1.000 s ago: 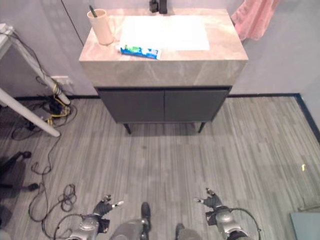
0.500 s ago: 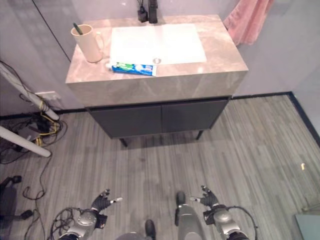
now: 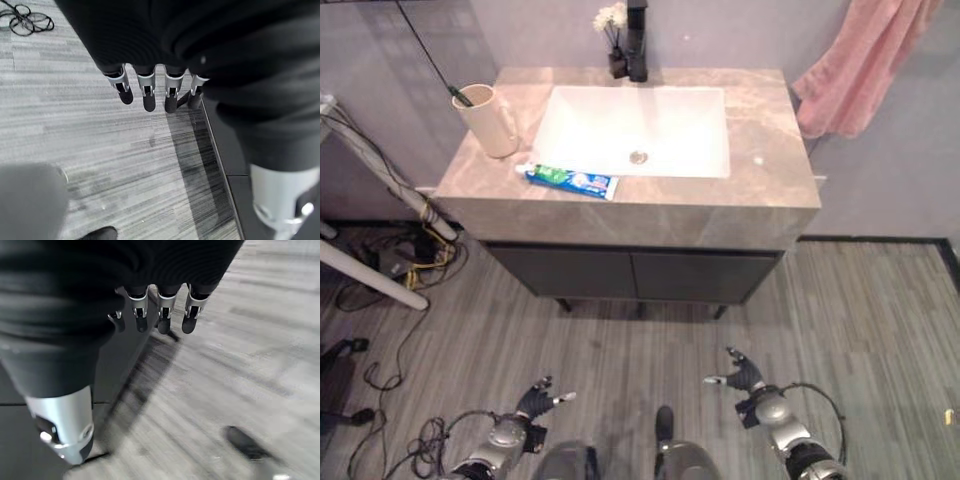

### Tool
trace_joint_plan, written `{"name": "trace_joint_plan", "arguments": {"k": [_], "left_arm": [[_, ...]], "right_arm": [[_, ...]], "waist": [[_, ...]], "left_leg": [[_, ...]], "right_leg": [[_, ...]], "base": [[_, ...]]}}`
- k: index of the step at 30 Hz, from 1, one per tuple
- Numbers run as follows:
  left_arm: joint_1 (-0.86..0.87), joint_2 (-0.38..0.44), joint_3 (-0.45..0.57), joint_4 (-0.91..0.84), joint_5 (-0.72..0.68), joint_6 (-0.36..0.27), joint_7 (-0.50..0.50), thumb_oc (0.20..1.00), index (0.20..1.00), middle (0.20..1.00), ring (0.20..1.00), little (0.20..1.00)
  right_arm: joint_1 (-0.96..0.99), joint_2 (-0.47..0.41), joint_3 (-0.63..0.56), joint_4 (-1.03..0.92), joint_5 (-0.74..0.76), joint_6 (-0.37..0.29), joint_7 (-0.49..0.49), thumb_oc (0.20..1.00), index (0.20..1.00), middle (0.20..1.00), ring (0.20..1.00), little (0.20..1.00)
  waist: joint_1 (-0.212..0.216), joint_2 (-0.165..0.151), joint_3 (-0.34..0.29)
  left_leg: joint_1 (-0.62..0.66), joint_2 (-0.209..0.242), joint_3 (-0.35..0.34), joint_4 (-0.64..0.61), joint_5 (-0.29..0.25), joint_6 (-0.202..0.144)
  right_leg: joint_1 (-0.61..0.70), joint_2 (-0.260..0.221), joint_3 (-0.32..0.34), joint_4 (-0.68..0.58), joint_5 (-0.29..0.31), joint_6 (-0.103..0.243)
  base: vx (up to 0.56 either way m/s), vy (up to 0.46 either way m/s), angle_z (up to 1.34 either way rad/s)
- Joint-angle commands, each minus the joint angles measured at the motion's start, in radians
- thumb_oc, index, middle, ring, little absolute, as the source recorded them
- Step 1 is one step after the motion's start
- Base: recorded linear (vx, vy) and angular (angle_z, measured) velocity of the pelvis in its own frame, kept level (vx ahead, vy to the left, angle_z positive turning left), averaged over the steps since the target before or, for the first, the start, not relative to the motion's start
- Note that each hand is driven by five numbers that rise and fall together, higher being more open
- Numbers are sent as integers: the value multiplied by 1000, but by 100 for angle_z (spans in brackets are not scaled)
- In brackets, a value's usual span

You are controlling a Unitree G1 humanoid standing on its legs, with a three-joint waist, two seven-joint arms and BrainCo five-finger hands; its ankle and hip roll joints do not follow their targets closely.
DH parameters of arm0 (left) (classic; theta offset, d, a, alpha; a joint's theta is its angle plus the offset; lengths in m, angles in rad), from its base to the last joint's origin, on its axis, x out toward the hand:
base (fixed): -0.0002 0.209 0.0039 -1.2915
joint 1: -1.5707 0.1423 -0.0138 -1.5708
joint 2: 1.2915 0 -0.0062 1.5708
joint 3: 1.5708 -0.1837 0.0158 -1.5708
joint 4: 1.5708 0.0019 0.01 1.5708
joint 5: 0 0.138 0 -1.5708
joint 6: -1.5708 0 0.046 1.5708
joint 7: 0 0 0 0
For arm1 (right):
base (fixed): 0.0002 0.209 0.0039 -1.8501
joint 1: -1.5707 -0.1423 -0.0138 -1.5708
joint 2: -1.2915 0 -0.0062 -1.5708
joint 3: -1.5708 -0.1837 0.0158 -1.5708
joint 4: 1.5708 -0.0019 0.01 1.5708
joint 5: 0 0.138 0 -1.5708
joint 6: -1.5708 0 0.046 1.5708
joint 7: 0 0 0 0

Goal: Put brush and paste in cup on sink, flatten towel.

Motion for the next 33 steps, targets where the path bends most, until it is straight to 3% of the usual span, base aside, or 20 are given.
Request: {"name": "trace_joint_plan", "arguments": {"k": [1,3,6,7,9,12,14,15,16,17,18,20,22,23,24,26,29,33], "left_arm": [[-4,21,-33,-17,5,-23,20,1000,1000,1000,1000,1000],[-4,25,-38,-11,8,-28,29,1000,1000,1000,1000,1000],[-2,25,-37,-9,4,-28,29,1000,1000,1000,1000,1000],[17,29,-23,-3,8,-24,27,1000,1000,1000,1000,1000],[21,31,-25,1,14,-22,27,1000,1000,1000,1000,1000],[19,39,-30,17,26,-23,30,1000,1000,1000,1000,1000],[15,54,-40,12,54,-26,37,1000,1000,1000,1000,1000],[15,54,-40,12,54,-26,37,1000,1000,1000,1000,1000],[15,63,-44,1,62,-26,39,1000,1000,1000,1000,1000],[17,68,-43,-12,60,-25,36,1000,1000,1000,1000,1000],[17,68,-43,-12,60,-25,36,1000,1000,1000,1000,1000],[31,91,-49,-58,71,-27,34,1000,1000,1000,1000,1000],[40,95,-53,-73,80,-28,30,1000,1000,1000,1000,1000],[37,96,-67,-63,101,-30,23,1000,1000,1000,1000,1000],[37,96,-67,-63,101,-30,23,1000,1000,1000,1000,1000],[12,92,-90,-10,157,-22,29,1000,1000,1000,1000,1000],[16,62,-77,10,134,-16,31,1000,1000,1000,1000,1000],[54,39,-51,39,120,-13,25,1000,1000,1000,1000,1000]], "right_arm": [[3,-31,15,-4,-20,-26,-29,1000,1000,1000,1000,1000],[2,-20,21,27,-17,-30,-34,1000,1000,1000,1000,1000],[3,-16,25,34,-23,-28,-33,1000,1000,1000,1000,1000],[7,-4,42,39,-50,-22,-22,1000,1000,1000,1000,1000],[14,4,45,36,-60,-20,-23,1000,1000,1000,1000,1000],[19,16,37,39,-57,-18,-21,1000,1000,1000,1000,1000],[30,33,26,36,-58,-19,-20,1000,1000,1000,1000,1000],[30,33,26,36,-58,-19,-20,1000,1000,1000,1000,1000],[25,42,36,28,-85,-18,-20,1000,1000,1000,1000,1000],[27,40,37,15,-89,-18,-20,1000,1000,1000,1000,1000],[27,40,37,15,-89,-18,-20,1000,1000,1000,1000,1000],[29,31,39,-67,-95,-27,-22,1000,1000,1000,1000,1000],[30,28,38,-84,-92,-33,-21,1000,1000,1000,1000,1000],[32,27,44,-78,-95,-37,-16,1000,1000,1000,1000,1000],[32,28,44,-78,-95,-37,-16,1000,1000,1000,1000,1000],[1,4,88,-55,-144,-25,3,1000,1000,1000,1000,1000],[-13,29,104,1,-165,-21,-4,1000,1000,1000,1000,1000],[-5,11,110,10,-183,-18,4,1000,1000,1000,1000,1000]], "waist": [[2,34,-3],[25,54,-6],[26,57,-4],[37,68,-22],[43,64,-34],[41,50,-40],[37,36,-52],[37,36,-53],[35,31,-51],[35,36,-50],[37,36,-51],[21,57,-21],[14,65,-18],[5,61,-21],[3,61,-17],[12,41,-20],[22,31,-22],[43,24,-60]], "left_leg": [[31,-2,-8,-233,121,54],[-26,54,-75,-411,233,23],[-13,69,-68,-441,257,15],[17,101,-40,-466,280,9],[7,89,-46,-421,283,14],[-13,56,-42,-346,243,32],[-18,14,-6,-266,171,61],[-18,14,-6,-266,171,61],[3,-12,9,-263,142,83],[17,-15,8,-271,138,90],[17,-14,9,-272,138,90],[69,-16,16,-312,131,112],[85,-20,20,-328,126,115],[109,-36,16,-340,119,116],[113,-38,14,-341,118,116],[142,-42,24,-336,82,101],[150,-45,-3,-291,69,96],[189,-37,-16,-324,78,78]], "right_leg": [[9,-13,89,101,-74,123],[41,-8,114,99,-108,129],[56,-11,118,103,-119,133],[96,-13,146,120,-156,148],[118,-34,162,128,-163,158],[128,-70,192,158,-167,176],[117,-120,214,196,-141,201],[117,-120,214,196,-141,201],[83,-144,222,283,-70,213],[56,-141,228,334,-32,210],[53,-141,230,336,-32,210],[-51,-106,205,504,42,207],[-79,-81,192,516,14,207],[-94,-47,188,445,-31,200],[-89,-49,186,444,-34,200],[-95,-123,105,183,-26,199],[-41,-111,134,169,-27,207],[36,-106,100,101,-29,194]], "base": [[271,134,6],[358,153,-20],[298,151,-37],[351,218,-42],[419,330,-54],[247,256,-57],[221,299,-23],[277,389,-13],[185,258,-9],[184,258,-21],[102,160,-27],[101,248,-30],[137,195,-12],[178,156,-5],[176,83,2],[186,-64,2],[113,-82,13],[121,-130,24]]}}
